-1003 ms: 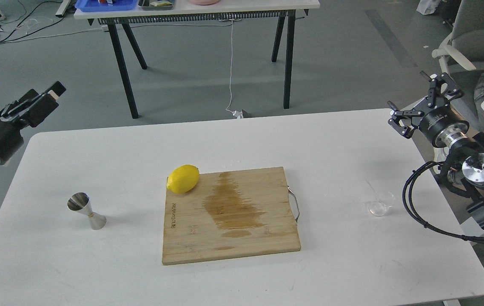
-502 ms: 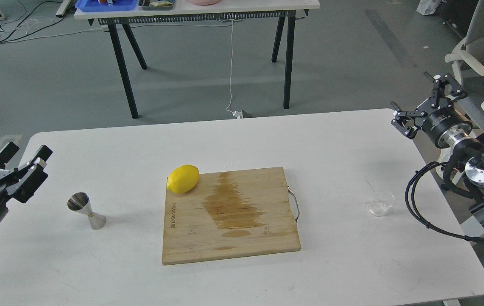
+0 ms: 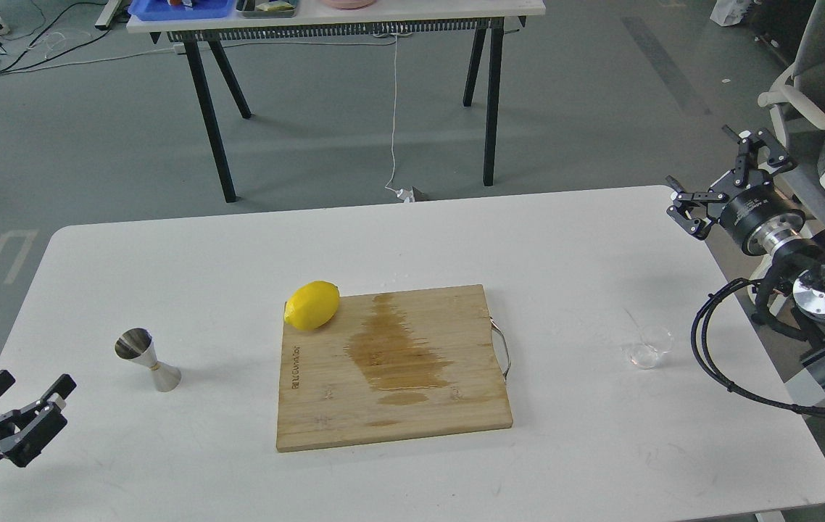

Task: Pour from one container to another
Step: 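Lower the left gripper toward the metal jigger on the table, then grasp the metal jigger with the left gripper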

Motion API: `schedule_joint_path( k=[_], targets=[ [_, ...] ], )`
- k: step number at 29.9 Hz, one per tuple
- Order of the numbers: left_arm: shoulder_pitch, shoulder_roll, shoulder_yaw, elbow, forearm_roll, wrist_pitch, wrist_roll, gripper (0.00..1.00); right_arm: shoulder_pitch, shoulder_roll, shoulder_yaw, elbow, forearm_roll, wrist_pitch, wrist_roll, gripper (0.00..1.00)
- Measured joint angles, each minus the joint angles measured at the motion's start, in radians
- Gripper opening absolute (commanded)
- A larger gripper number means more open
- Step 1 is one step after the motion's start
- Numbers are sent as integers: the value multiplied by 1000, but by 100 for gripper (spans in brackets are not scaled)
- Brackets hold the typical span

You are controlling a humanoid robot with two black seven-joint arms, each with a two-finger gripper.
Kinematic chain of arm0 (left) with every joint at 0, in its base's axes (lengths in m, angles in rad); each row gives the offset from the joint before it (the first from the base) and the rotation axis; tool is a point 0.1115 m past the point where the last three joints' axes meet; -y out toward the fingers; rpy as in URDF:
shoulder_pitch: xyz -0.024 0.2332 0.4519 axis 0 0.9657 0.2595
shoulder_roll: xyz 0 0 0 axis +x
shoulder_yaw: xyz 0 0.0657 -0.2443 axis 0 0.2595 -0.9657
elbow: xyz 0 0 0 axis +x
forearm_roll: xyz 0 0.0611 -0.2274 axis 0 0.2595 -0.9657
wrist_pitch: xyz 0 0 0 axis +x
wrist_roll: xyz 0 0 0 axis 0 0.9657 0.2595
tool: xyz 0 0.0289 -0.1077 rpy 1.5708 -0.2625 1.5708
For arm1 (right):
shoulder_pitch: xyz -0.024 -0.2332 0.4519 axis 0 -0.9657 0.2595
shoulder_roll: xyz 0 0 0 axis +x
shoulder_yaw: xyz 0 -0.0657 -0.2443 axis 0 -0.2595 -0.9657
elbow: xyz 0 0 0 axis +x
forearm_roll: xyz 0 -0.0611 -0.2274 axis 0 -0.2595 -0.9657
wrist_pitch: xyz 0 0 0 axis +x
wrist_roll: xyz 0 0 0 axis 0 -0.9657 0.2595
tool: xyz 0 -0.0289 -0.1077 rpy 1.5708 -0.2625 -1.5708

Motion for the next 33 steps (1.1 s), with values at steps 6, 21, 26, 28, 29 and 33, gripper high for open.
schedule_joint_path(
  k=[6, 21, 26, 28, 29, 33],
  targets=[
    [-13, -131, 1, 75, 52, 0, 0, 100, -6, 1, -1, 0, 0, 0, 0, 99],
    [-146, -288, 29, 223, 82, 0, 0, 100, -9, 0, 2, 1, 0, 0, 0, 99],
    [-199, -330, 69, 276, 80, 0, 0, 100, -9, 0, 5, 1, 0, 0, 0, 99],
    [-217, -349, 82, 294, 79, 0, 0, 100, -9, 0, 6, 1, 0, 0, 0, 99],
    [-223, -356, 84, 302, 79, 0, 0, 100, -9, 0, 6, 1, 0, 0, 0, 99],
    [-246, -380, 90, 329, 78, 0, 0, 100, -9, -2, 7, 1, 0, 0, 0, 99]
  ],
)
